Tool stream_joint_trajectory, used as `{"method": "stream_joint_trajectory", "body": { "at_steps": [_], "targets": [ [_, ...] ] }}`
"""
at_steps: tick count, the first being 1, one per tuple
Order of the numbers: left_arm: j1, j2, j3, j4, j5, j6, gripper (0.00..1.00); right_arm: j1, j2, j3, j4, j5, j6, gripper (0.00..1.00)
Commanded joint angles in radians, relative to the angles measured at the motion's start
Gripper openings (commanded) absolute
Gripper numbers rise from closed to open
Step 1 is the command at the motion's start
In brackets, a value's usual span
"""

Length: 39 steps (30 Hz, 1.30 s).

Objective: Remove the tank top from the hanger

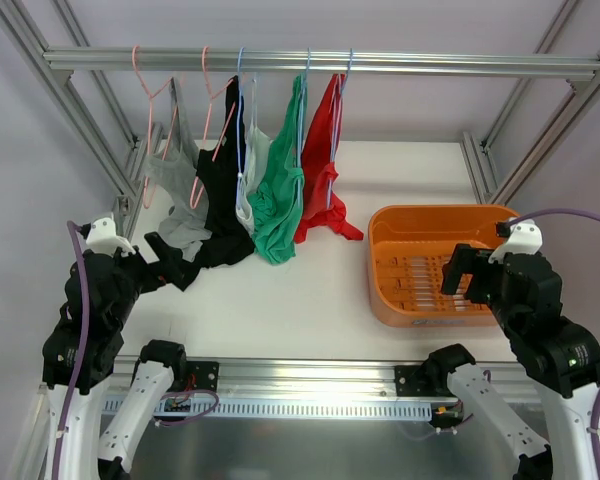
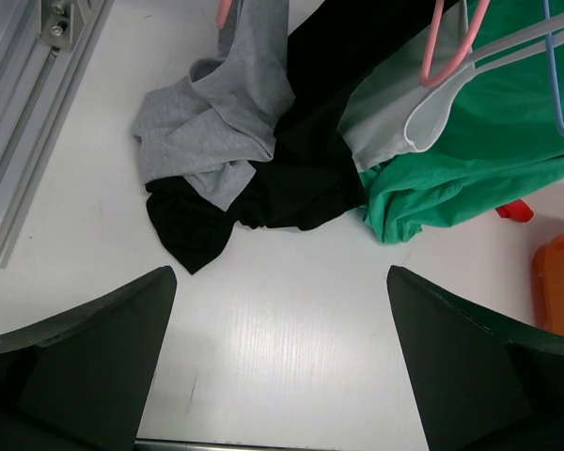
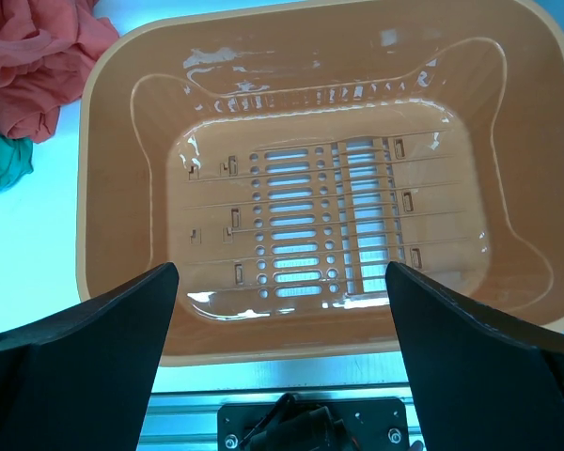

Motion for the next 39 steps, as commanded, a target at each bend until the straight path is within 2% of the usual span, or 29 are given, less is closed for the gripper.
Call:
{"method": "stream_joint_trajectory", "body": {
  "at_steps": [1, 6, 9, 15, 17, 20, 21, 22, 23, 26, 30, 35, 36, 37, 39],
  "targets": [
    [-0.011, 0.007, 0.031, 0.005, -0.016, -0.025, 0.99, 0.001, 0.01, -0.002, 0.049, 0.002, -0.01, 0.99],
    [-0.011, 0.026, 0.152, 0.004, 0.073, 0.001, 0.99, 0.003, -0.005, -0.026, 0.074, -0.006, -0.008, 0.99],
    [-0.011, 0.094, 0.289, 0.005, 0.199, 0.001, 0.99, 0.003, -0.004, -0.042, 0.093, -0.04, -0.015, 0.99],
    [-0.011, 0.375, 0.588, 0.007, 0.472, -0.02, 0.99, 0.001, 0.036, -0.025, 0.109, -0.078, 0.01, 1.0],
    [-0.02, 0.467, 0.69, 0.011, 0.488, -0.022, 0.99, 0.003, 0.038, -0.017, 0.109, -0.095, 0.016, 0.99],
    [-0.124, 0.596, 0.837, 0.016, 0.417, -0.007, 0.99, 0.001, 0.027, -0.013, 0.115, -0.113, 0.028, 0.99],
    [-0.223, 0.637, 0.879, 0.016, 0.373, 0.006, 0.99, 0.003, 0.024, -0.011, 0.126, -0.127, 0.03, 1.0],
    [-0.271, 0.715, 0.918, 0.014, 0.274, 0.03, 0.99, 0.001, 0.023, -0.008, 0.129, -0.147, 0.033, 1.0],
    [-0.311, 0.752, 0.983, 0.016, 0.25, 0.039, 0.99, 0.003, 0.024, 0.001, 0.127, -0.155, 0.036, 0.99],
    [-0.339, 0.883, 1.054, 0.03, 0.245, 0.012, 0.99, 0.001, 0.023, 0.009, 0.126, -0.16, 0.039, 0.99],
    [-0.503, 1.03, 1.14, 0.068, 0.1, 0.075, 0.99, 0.001, -0.008, 0.0, 0.13, -0.143, 0.065, 0.99],
    [-0.635, 1.22, 1.283, 0.097, 0.046, 0.124, 0.98, 0.001, -0.048, -0.008, 0.129, -0.163, 0.067, 0.99],
    [-0.646, 1.243, 1.301, 0.105, 0.037, 0.138, 0.97, 0.001, -0.056, -0.011, 0.129, -0.166, 0.071, 0.99],
    [-0.655, 1.278, 1.326, 0.114, 0.028, 0.144, 0.88, 0.001, -0.065, -0.02, 0.129, -0.175, 0.074, 0.99],
    [-0.667, 1.32, 1.343, 0.129, -0.014, 0.164, 0.79, 0.001, -0.083, -0.03, 0.132, -0.186, 0.084, 1.0]
  ]
}}
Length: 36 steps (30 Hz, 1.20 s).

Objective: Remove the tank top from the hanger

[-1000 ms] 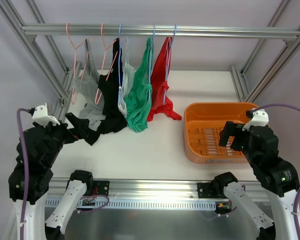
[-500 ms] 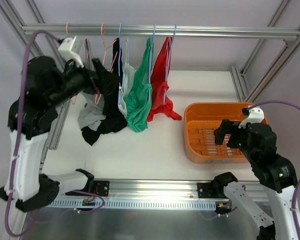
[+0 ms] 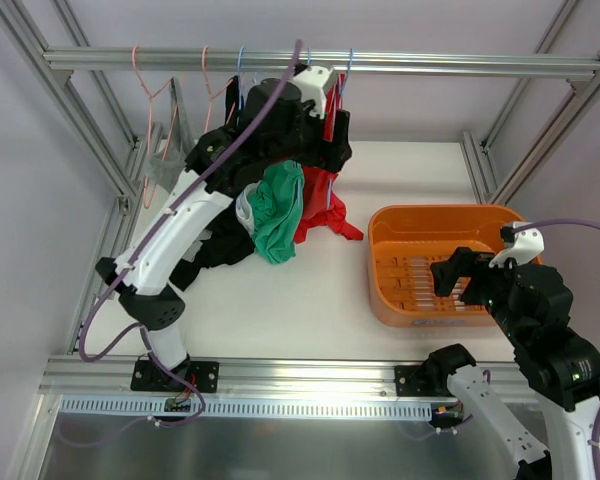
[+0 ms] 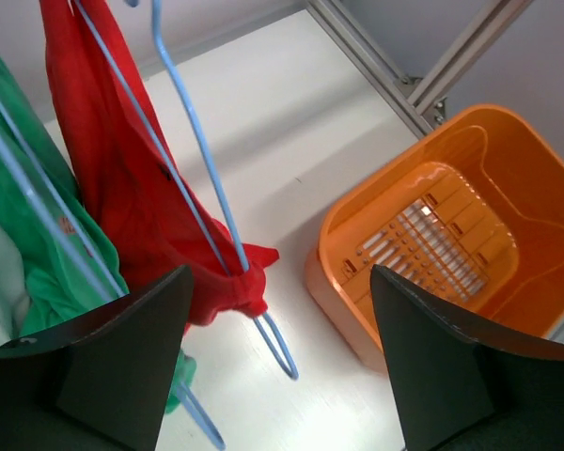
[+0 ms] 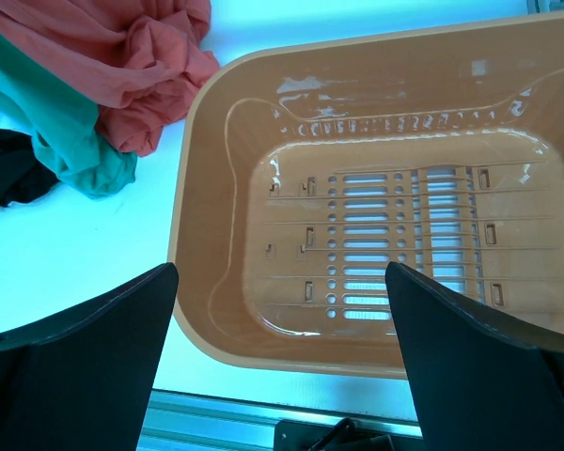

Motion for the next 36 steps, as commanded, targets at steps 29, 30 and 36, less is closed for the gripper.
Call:
{"method": "stream_joint_trajectory", "body": {
  "at_steps": [29, 30, 36],
  "targets": [
    [-0.012, 0.226, 0.145, 0.236, -0.304, 0.17, 0.0, 0.001, -0.039, -0.06, 0.066, -0.107, 0.037, 1.0],
    [-0.012, 0.221, 0.145, 0.24, -0.308, 0.167, 0.0, 0.001, -0.04, -0.06, 0.067, -0.103, 0.037, 0.99],
    [-0.014, 0.186, 0.153, 0.284, -0.318, 0.149, 0.0, 0.001, -0.033, -0.061, 0.07, -0.101, 0.023, 0.99]
  ]
}}
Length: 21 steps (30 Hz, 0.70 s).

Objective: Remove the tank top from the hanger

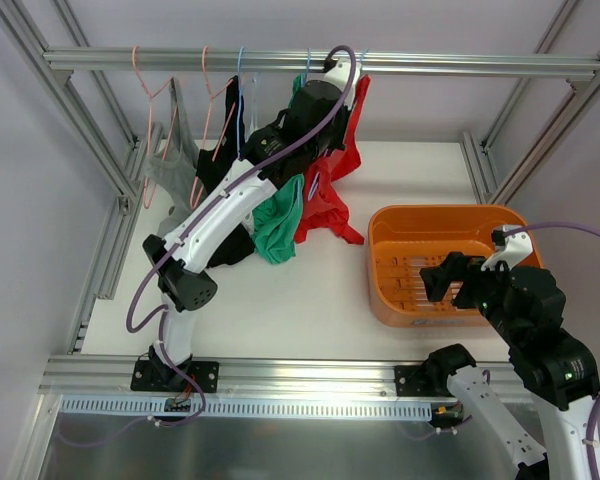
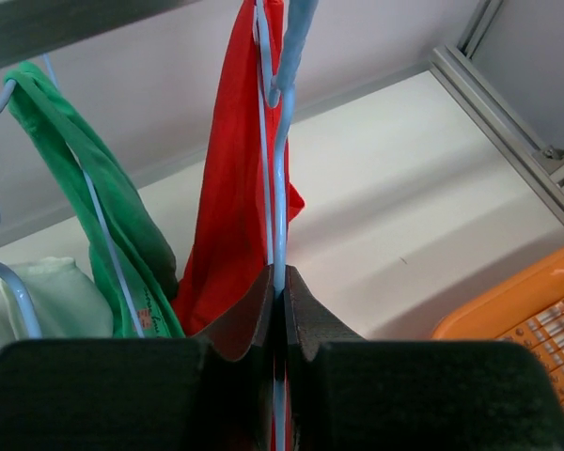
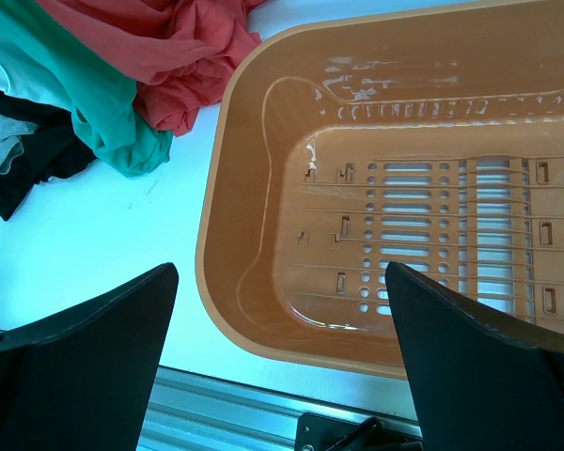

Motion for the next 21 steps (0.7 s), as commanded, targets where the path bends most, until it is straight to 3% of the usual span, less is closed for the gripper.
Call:
{"method": "stream_joint_trajectory", "body": {
  "at_steps": [1, 18, 21],
  "targets": [
    [0.001, -0.066, 0.053, 0.089, -0.023, -0.033, 0.0, 0.003, 0.005, 0.0, 0.043, 0.001, -0.011, 0.99],
    [-0.002, -0.144, 0.055, 0.189, 0.124, -0.135, 0.0, 0.003, 0.023, -0.009, 0.048, 0.016, -0.033, 0.99],
    [-0.002, -0.14, 0.055, 0.209, 0.089, -0.144, 0.0, 0.003, 0.019, -0.009, 0.048, 0.016, -0.031, 0.99]
  ]
}}
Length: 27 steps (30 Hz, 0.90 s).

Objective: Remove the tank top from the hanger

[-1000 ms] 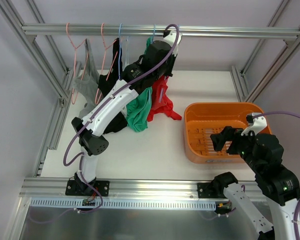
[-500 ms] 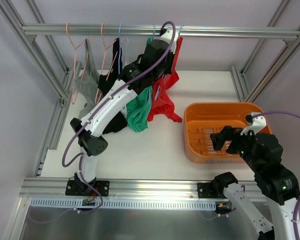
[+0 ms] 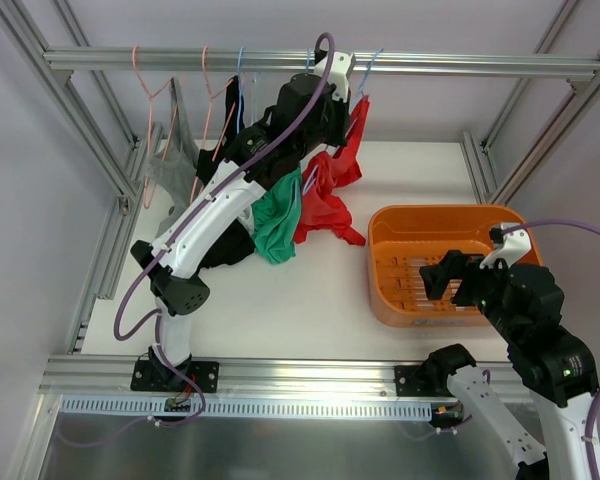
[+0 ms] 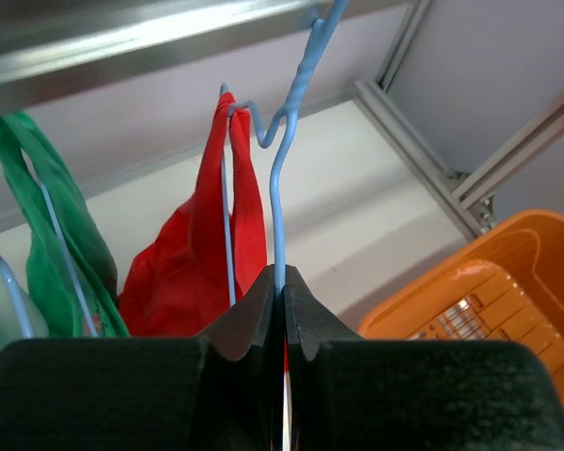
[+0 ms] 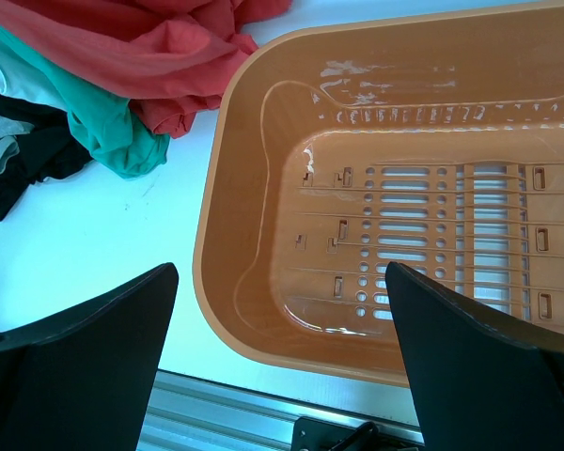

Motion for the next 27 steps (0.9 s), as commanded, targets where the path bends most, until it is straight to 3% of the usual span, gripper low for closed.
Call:
{"method": "stream_joint_trajectory", "body": {
  "at_steps": [1, 10, 18, 24, 27],
  "targets": [
    [0.0, -0.074, 0.055, 0.201, -0.029, -0.037, 0.0, 0.003, 0.007, -0.008, 0.034, 0.011, -0.016, 0.99],
    [-0.002, -0.041, 0.032, 0.258, -0.101, -0.126, 0.0, 0.001, 0.0, -0.006, 0.034, 0.011, -0.016, 0.99],
    [-0.049, -0.11, -0.048, 0.43, -0.138, -0.094, 0.0, 0.003, 0.004, -0.008, 0.034, 0.017, -0.024, 0.99],
    [-0.106, -0.225, -0.209, 0.493, -0.178, -0.093, 0.0, 0.001, 0.018, -0.011, 0.036, 0.021, -0.022, 1.0],
    [-0.121, -0.318, -0.361, 0.554, -0.184, -0.103, 0.0, 0.003, 0.018, -0.016, 0.04, 0.02, -0.024, 0.99]
  ]
}}
